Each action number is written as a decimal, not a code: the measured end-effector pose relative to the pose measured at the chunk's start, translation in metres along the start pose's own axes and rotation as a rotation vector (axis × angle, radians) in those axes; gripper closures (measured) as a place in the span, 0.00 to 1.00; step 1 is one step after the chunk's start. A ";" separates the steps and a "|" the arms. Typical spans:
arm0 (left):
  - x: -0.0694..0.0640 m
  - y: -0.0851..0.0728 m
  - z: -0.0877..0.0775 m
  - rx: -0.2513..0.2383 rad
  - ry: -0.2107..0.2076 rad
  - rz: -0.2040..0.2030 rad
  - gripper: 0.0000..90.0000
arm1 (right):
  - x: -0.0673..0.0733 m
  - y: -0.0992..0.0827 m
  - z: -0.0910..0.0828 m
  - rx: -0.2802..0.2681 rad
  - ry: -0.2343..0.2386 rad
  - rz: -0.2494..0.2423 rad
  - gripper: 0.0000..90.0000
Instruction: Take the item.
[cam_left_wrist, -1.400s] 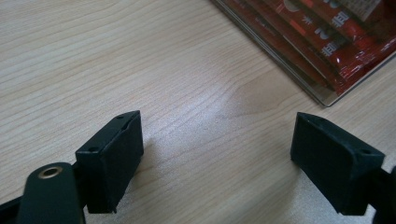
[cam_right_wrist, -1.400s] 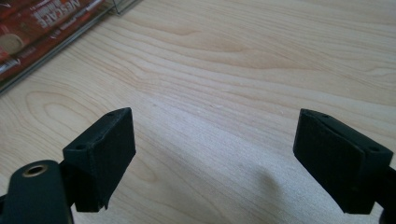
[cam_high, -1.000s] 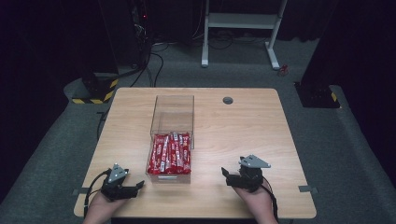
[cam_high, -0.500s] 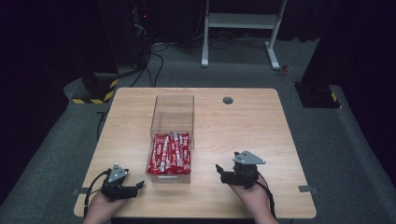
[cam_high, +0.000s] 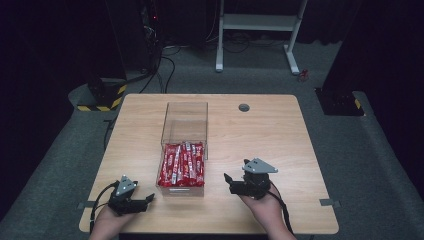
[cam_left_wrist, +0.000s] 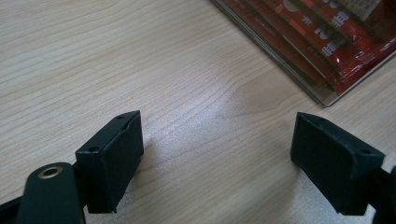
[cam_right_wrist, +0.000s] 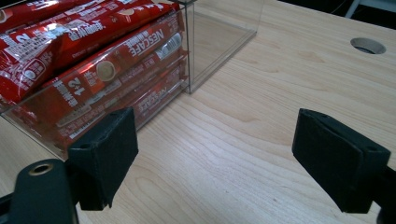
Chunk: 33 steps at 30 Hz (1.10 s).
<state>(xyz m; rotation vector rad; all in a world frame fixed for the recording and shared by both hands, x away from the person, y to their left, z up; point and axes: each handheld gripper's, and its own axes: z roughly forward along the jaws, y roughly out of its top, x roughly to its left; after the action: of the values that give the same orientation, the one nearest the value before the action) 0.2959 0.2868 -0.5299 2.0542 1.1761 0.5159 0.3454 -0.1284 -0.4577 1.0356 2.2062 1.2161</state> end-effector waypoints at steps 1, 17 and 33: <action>0.000 0.000 0.000 -0.001 0.000 0.001 0.19 | 0.001 0.001 0.000 -0.001 0.001 -0.001 0.16; 0.000 0.000 0.000 0.000 -0.001 0.002 0.19 | 0.012 0.012 0.005 -0.015 0.033 0.006 0.20; 0.000 0.000 0.000 -0.001 -0.001 0.003 0.19 | 0.029 0.029 0.009 -0.041 0.085 -0.012 0.29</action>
<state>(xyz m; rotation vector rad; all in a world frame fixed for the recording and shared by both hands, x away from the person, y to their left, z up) 0.2959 0.2868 -0.5299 2.0560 1.1720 0.5163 0.3444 -0.0914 -0.4380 0.9702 2.2383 1.3169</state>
